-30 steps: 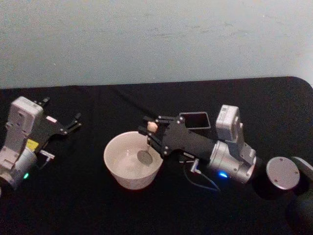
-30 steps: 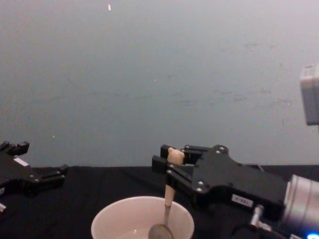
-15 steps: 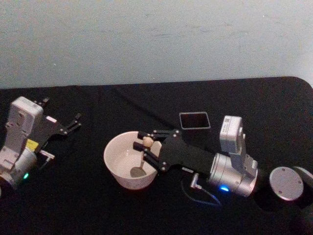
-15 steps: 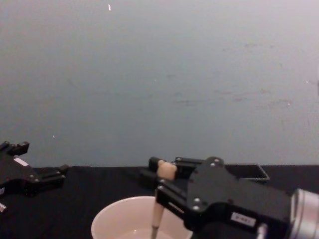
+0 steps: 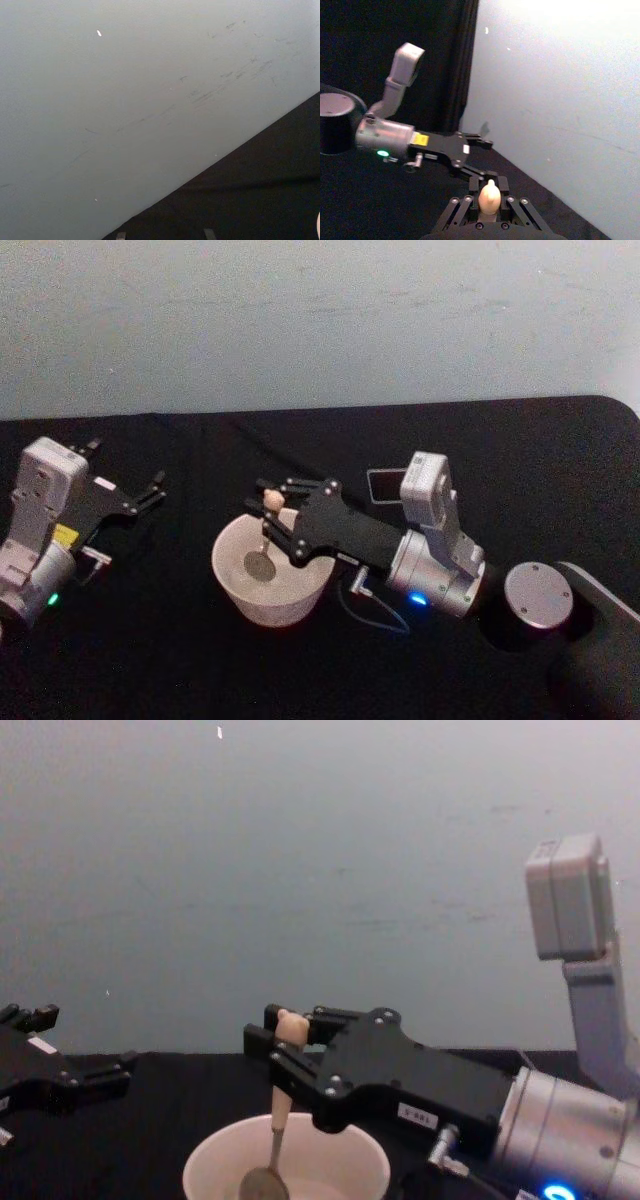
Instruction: Pick up the stirring spoon with one hand, stir inside the cup, then place it back in its original position.
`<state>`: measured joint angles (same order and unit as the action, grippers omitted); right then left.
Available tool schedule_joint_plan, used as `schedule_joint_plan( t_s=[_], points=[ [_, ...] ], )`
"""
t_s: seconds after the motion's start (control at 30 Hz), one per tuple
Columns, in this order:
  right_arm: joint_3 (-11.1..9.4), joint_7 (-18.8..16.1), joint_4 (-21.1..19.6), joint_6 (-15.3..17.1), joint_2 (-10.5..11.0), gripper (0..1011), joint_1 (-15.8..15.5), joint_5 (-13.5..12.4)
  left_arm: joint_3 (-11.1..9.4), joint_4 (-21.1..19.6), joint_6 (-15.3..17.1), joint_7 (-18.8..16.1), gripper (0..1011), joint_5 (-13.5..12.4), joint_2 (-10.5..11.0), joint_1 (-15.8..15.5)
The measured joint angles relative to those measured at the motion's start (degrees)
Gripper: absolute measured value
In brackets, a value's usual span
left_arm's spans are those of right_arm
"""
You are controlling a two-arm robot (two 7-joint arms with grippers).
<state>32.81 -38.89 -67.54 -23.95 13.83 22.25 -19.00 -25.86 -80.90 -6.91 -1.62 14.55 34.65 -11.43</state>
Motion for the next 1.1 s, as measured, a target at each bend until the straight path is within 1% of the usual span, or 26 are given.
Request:
schedule_joint_plan(
  t_s=[0.1,0.23,0.7,0.83,0.93,1.1],
  points=[
    [-0.33,0.70,1.33,-0.30,-0.55,214,0.75,0.71,0.00,0.00,0.00,0.00,1001,0.00,0.00,0.00],
    [-0.86,1.20,2.06,-0.54,-0.80,214,1.15,1.22,0.00,0.00,0.00,0.00,1001,0.00,0.00,0.00],
    [-2.15,1.41,1.87,-0.52,-0.64,214,0.90,1.51,0.00,0.00,0.00,0.00,1002,0.00,0.00,0.00],
    [-2.73,1.43,0.96,-0.34,0.15,214,0.37,1.45,0.00,0.00,0.00,0.00,1001,0.00,0.00,0.00],
    [-3.21,1.39,-0.50,-0.14,1.11,214,-0.47,1.19,0.00,0.00,0.00,0.00,1001,0.00,0.00,0.00],
    [-3.70,0.76,-4.05,0.25,3.38,214,-2.83,0.54,0.00,0.00,0.00,0.00,1001,0.00,0.00,0.00]
  ],
)
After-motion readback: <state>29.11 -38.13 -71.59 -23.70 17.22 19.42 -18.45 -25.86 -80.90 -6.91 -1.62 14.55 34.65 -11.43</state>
